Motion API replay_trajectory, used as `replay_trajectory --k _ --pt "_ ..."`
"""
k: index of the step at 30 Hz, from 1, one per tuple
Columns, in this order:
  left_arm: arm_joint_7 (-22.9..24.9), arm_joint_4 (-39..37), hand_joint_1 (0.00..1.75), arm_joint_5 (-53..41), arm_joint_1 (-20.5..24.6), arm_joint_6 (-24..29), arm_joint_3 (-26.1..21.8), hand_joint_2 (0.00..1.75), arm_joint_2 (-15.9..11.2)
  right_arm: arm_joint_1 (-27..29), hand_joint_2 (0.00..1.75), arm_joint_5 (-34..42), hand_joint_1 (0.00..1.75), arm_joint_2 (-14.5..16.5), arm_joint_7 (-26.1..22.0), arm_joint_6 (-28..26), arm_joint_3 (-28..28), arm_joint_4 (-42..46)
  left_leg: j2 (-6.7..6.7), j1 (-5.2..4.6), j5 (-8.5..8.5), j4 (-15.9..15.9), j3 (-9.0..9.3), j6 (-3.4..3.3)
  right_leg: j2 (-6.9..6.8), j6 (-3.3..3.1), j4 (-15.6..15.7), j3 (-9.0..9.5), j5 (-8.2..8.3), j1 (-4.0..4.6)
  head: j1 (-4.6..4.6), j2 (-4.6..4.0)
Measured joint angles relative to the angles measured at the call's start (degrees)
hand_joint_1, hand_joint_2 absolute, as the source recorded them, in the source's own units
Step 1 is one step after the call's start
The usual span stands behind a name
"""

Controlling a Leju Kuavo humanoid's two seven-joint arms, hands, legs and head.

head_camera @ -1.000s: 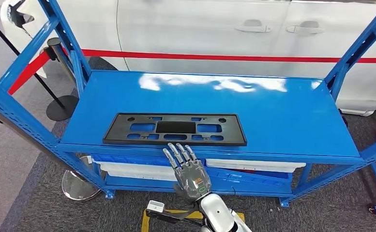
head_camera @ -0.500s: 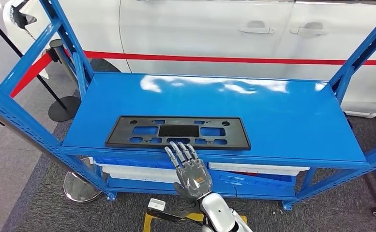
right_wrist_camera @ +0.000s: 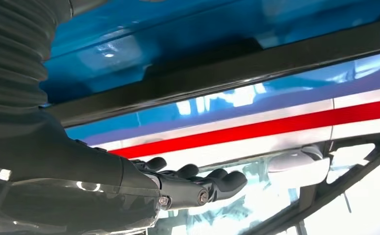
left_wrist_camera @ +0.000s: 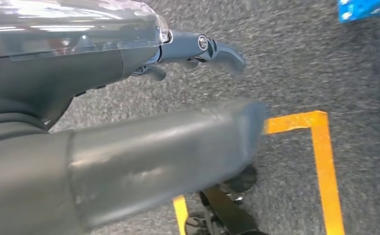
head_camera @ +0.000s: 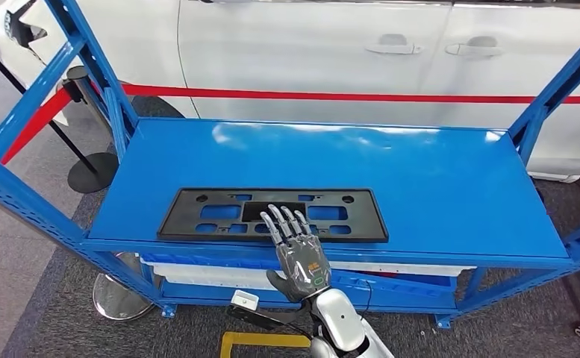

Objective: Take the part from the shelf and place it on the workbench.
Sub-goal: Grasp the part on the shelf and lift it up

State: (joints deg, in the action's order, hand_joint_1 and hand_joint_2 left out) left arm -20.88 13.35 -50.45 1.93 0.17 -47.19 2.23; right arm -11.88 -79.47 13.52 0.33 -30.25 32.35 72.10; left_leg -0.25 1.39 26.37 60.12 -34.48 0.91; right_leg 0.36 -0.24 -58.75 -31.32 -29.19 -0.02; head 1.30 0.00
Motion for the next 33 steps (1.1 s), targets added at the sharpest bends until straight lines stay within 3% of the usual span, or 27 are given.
replay_trajectory --k 3,4,6,8,9,11,12,13,15,17,19,20,22,23,24,26,28,33 --pt "0.03 0.0 0.0 -0.33 -0.13 -0.01 -0.04 0.0 0.04 -0.04 1.75 0.08 0.0 -0.02 0.02 0.01 -0.44 0.53 0.0 0.08 0.26 -0.36 0.57 -1.4 -0.06 0.73 -1.81 -0.59 -1.32 -0.21 -0.4 0.0" --pt "0.03 0.0 0.0 -0.45 -0.1 -0.02 -0.04 0.0 0.05 -0.07 1.75 0.09 0.0 -0.02 0.02 0.03 -0.59 0.67 0.01 0.12 0.39 -0.52 0.87 -1.81 -0.09 0.98 -4.31 -1.84 -2.45 -0.3 -0.53 0.0" --pt "0.03 0.0 0.0 -0.59 -0.01 -0.02 -0.08 0.0 0.04 0.02 1.75 0.11 0.0 -0.07 0.03 0.2 -1.02 0.69 0.01 0.0 0.82 -0.54 1.32 -2.3 -0.12 1.24 -11.77 -6.3 -4.88 -0.35 -0.76 0.0" --pt "0.03 0.0 0.0 -0.71 -0.07 -0.03 -0.15 0.0 0.04 0.22 1.75 0.21 0.0 -0.16 0.05 0.41 -1.48 0.54 -0.04 -0.17 1.35 -0.54 1.94 -2.47 -0.12 1.19 -16.14 -9.89 -4.69 -0.35 -0.79 0.0" --pt "0.03 0.0 0.0 -0.86 -0.12 -0.03 -0.2 0.0 0.05 0.26 1.75 0.26 0.0 -0.19 0.07 0.49 -1.71 0.46 -0.08 -0.26 1.66 -0.54 2.42 -2.44 -0.12 0.97 -15.21 -10.15 -2.87 -0.3 -0.79 0.0" --pt "-0.01 -0.01 0.0 -1.45 -0.19 0.23 -0.28 0.0 0.14 0.2 1.75 0.29 0.0 -0.21 0.09 0.6 -2.24 0.4 -0.2 -0.38 2.34 -0.59 3.42 -2.26 -0.08 0.02 -8.59 -8.05 2.18 0.03 -0.83 0.0" --pt "-0.04 -0.02 0.0 -1.78 -0.16 0.5 -0.31 0.0 0.32 0.16 1.75 0.28 0.0 -0.21 0.1 0.62 -2.56 0.37 -0.25 -0.52 2.64 -0.57 3.77 -2.08 -0.06 -0.59 -5.28 -6.8 3.99 0.29 -0.73 0.0" --pt "-0.06 -0.04 0.0 -2.09 -0.12 0.79 -0.31 0.0 0.43 0.1 1.75 0.27 0.0 -0.21 0.13 0.62 -2.83 0.34 -0.29 -0.48 2.84 -0.61 3.85 -1.84 -0.05 -1.07 -2.88 -5.9 4.76 0.56 -0.74 0.0" --pt "0.01 -0.07 0.0 -2.53 -0.03 1.11 -0.32 0.0 0.57 0.05 1.75 0.0 0.0 -0.21 0.33 0.69 -3.25 0.28 -0.25 -0.38 2.95 -0.86 3.82 -1.25 -0.01 -1.54 -1.22 -5.39 4.56 0.92 -0.75 0.0" --pt "0.09 -0.07 0.0 -2.95 0.05 1.14 -0.32 0.0 0.48 -0.01 1.75 -1.12 0.0 -0.15 1.16 1.04 -3.71 0.3 -0.14 -0.36 3.25 -1.07 4.09 -0.67 0.0 -1.61 -0.03 -4.67 4.45 0.55 -0.85 -0.01" --pt "0.1 -0.07 0.0 -3.41 0.14 1.13 -0.33 0.0 0.42 -0.32 1.75 -3.06 0.0 -0.1 2.57 1.78 -4.25 0.32 -0.05 -0.42 4.93 1.63 3.2 -0.26 -0.17 -1.82 1.03 -3.59 4.41 0.03 -0.73 -0.01" --pt "0.09 -0.07 0.0 -3.62 0.14 1.12 -0.34 0.0 0.36 -0.55 1.75 -4.19 0.0 -0.11 3.43 2.33 -4.56 0.27 -0.03 -0.31 6.35 4.74 1.69 -0.09 -0.26 -1.96 1.22 -3.23 4.3 0.0 -0.69 -0.01" --pt "0.09 -0.07 0.0 -3.98 0.09 1.11 -0.38 0.0 0.14 -0.96 1.75 -6.27 0.85 -0.2 5.09 3.55 -5.41 0.07 -0.02 -0.17 8.86 12.05 -2.52 0.34 -0.36 -2.14 1.23 -2.95 4.03 -0.03 -0.62 0.0" --pt "0.09 -0.07 0.0 -4.16 0.04 1.11 -0.4 0.0 0.04 -1.09 1.75 -7.09 1.29 -0.3 5.75 4.15 -5.89 -0.08 -0.02 -0.09 8.89 14.09 -3.99 0.55 -0.35 -2.12 1.2 -2.83 3.9 -0.06 -0.61 0.0" --pt "0.07 -0.07 0.0 -4.39 -0.01 1.11 -0.4 0.0 -0.04 -1.27 1.75 -7.74 1.72 -0.4 6.17 4.76 -6.33 -0.25 0.0 0.01 7.7 13.87 -4.39 0.75 -0.3 -2.02 1.15 -2.67 3.76 -0.12 -0.59 0.0" --pt "-0.07 -0.07 0.0 -4.78 0.01 1.07 -0.45 0.0 -0.17 -1.85 1.75 -8.78 1.74 -0.58 6.58 6.1 -7.03 -0.59 0.06 0.31 3.04 7.58 -2.2 1.01 -0.17 -1.61 0.77 -2.37 3.34 -0.28 -0.56 0.0" --pt "-0.22 -0.07 0.0 -4.94 0.22 1.01 -0.63 0.0 -0.28 -2.74 1.75 -9.45 1.74 -0.75 6.81 7.19 -7.79 -1.0 0.01 0.27 0.37 1.24 0.37 0.81 -0.04 -0.94 0.04 -2.46 2.84 -0.16 -0.5 0.0" --pt "-0.29 -0.07 0.0 -4.98 0.24 0.96 -1.32 0.0 -0.33 -3.72 1.75 -9.8 1.71 -1.1 7.0 7.69 -9.13 -1.67 -0.14 0.06 -0.13 -0.75 0.99 -1.27 -0.01 0.48 -1.07 -3.08 2.11 -0.24 -0.68 0.0"
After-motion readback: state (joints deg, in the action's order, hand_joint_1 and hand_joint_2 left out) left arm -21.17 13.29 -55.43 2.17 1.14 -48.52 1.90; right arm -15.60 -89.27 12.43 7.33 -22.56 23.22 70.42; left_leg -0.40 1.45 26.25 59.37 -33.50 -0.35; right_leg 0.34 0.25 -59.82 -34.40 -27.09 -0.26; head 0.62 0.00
